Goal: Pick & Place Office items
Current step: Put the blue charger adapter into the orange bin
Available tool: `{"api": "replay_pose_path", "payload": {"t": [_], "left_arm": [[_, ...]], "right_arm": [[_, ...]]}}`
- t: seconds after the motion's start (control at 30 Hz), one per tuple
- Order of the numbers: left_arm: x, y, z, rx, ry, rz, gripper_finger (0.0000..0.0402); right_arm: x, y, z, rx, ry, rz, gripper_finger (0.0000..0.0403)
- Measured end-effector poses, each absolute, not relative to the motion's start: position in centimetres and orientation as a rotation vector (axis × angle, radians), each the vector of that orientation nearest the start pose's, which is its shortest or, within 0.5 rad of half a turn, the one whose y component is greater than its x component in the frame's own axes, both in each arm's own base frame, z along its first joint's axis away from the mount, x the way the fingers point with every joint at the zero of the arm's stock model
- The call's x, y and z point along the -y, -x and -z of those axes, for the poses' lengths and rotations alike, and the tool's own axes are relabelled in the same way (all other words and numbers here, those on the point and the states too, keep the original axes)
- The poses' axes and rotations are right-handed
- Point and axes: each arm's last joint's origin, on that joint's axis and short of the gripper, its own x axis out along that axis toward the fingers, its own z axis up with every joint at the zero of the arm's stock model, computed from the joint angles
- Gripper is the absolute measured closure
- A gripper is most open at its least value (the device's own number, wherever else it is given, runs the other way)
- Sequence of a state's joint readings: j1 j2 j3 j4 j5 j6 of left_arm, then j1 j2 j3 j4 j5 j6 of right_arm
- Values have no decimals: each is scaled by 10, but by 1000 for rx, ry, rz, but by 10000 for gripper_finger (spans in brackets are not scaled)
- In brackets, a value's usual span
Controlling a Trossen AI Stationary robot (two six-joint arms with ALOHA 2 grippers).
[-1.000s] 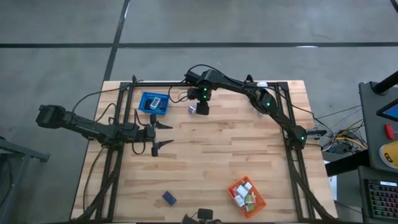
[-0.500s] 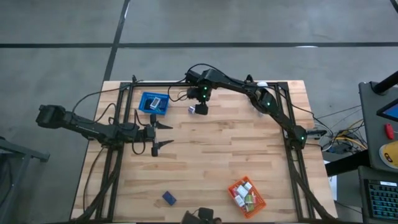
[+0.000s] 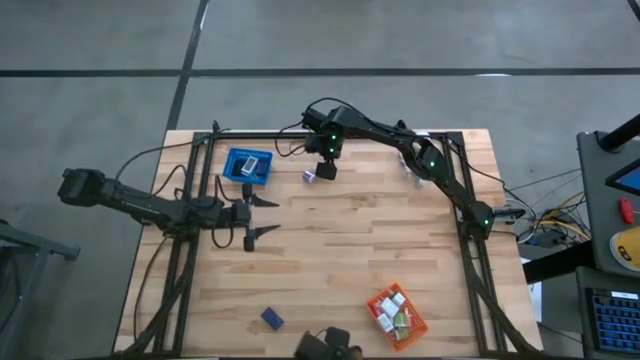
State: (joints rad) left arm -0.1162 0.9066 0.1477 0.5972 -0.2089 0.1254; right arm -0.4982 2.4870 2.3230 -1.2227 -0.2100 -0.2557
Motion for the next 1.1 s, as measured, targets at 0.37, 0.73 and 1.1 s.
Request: {"api": "replay_pose_path", "payload": {"t": [0.37, 0.73, 1.1], "left_arm": [[11, -207, -177, -307, -118, -126, 130], [-20, -249, -156, -408, -109, -172, 133], [-68, -277, -152, -375, -30, -148, 133]], "right_arm": [[209, -449, -250, -1094, -184, -5, 145], [138, -415, -357, -525, 88, -112, 145], [83, -306, -287, -125, 109, -31, 145]]}}
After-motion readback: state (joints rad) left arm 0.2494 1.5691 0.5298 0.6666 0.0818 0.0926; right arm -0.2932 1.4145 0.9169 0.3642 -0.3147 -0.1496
